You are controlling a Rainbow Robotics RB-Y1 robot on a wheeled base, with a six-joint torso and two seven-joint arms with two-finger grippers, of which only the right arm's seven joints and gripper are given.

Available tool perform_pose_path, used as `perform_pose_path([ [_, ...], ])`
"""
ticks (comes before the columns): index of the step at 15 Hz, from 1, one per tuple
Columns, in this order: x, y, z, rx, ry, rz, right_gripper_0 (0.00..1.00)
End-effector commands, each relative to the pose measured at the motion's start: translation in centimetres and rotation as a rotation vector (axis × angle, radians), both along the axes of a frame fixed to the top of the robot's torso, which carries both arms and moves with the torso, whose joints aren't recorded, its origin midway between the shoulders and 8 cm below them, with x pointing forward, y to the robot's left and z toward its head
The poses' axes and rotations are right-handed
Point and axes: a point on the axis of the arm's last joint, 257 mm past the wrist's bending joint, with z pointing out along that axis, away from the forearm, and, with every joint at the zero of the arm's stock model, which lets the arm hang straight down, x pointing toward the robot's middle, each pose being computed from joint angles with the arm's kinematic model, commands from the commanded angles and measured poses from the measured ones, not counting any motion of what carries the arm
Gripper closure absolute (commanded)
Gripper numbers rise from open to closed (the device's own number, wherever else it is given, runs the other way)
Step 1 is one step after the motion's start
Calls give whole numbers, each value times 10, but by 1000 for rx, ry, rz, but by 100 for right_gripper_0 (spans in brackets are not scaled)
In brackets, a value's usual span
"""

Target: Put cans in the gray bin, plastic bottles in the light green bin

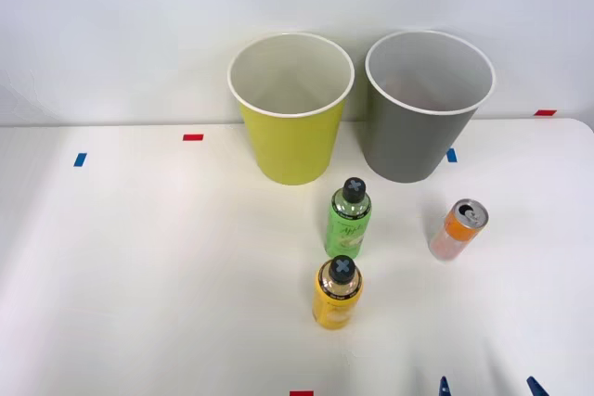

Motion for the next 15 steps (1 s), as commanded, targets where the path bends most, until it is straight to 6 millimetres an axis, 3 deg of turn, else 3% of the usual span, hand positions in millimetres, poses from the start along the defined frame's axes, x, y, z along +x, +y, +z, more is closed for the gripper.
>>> perform_pose_path([
  [1,0,0,0,0,0,0,0],
  [15,0,0,0,0,0,0,0],
])
